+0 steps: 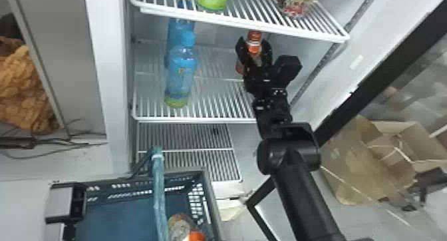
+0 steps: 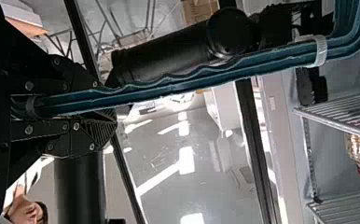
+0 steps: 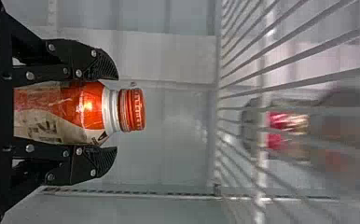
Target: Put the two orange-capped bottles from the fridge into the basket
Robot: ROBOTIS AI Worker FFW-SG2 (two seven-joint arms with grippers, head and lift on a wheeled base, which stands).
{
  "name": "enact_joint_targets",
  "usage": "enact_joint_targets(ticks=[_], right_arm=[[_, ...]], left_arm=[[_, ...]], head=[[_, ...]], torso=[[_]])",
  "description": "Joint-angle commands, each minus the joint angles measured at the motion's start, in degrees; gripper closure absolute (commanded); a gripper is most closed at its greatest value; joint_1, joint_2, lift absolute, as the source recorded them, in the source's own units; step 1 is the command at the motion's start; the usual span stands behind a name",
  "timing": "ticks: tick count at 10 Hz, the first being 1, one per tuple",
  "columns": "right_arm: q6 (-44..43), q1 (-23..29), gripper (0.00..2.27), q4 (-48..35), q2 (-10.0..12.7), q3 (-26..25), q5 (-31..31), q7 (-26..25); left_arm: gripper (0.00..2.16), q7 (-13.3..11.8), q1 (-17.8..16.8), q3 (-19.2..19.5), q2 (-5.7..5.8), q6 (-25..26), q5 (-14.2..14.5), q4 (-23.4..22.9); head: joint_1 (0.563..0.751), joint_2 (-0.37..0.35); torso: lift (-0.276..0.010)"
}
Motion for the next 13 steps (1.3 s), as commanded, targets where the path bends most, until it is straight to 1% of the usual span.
enact_joint_targets(ticks=[1,2,5,9,11,13], right_arm=[[2.4,4.5,0.82,-7.3,-0.1,-0.7,-0.8,0.8],[3.0,7.5,0.82,-11.1,-0.2,-1.0,-1.5,1.6],[10.4,18.2,0.82,-27.6,-1.3,-1.1,-3.7,2.9],[20.1,32.2,0.82,-46.5,-1.4,-3.4,-7.3,4.3],[24.8,39.6,0.82,-56.4,-1.1,-4.1,-11.3,4.9],[31.4,46.0,0.82,-67.2,-1.0,-3.4,-14.6,6.4]], left_arm=[[1.19,0.0,0.2,0.0,-0.05,0.0,0.0,0.0],[1.19,-0.1,0.2,0.2,-0.14,0.0,0.0,0.0],[1.19,-0.1,0.3,0.3,-0.22,0.1,-0.1,0.0],[1.19,-0.2,0.3,0.3,-0.22,0.4,-0.2,0.0],[1.19,-0.2,0.2,0.3,-0.22,0.4,-0.3,0.0],[1.19,-0.1,-0.1,0.3,-0.22,0.4,-0.3,0.0]], head=[[0.695,-0.350],[0.695,-0.350],[0.695,-0.350],[0.695,-0.350],[0.695,-0.350],[0.695,-0.350]], torso=[[-0.235],[-0.235],[-0.235],[-0.235],[-0.235],[-0.235]])
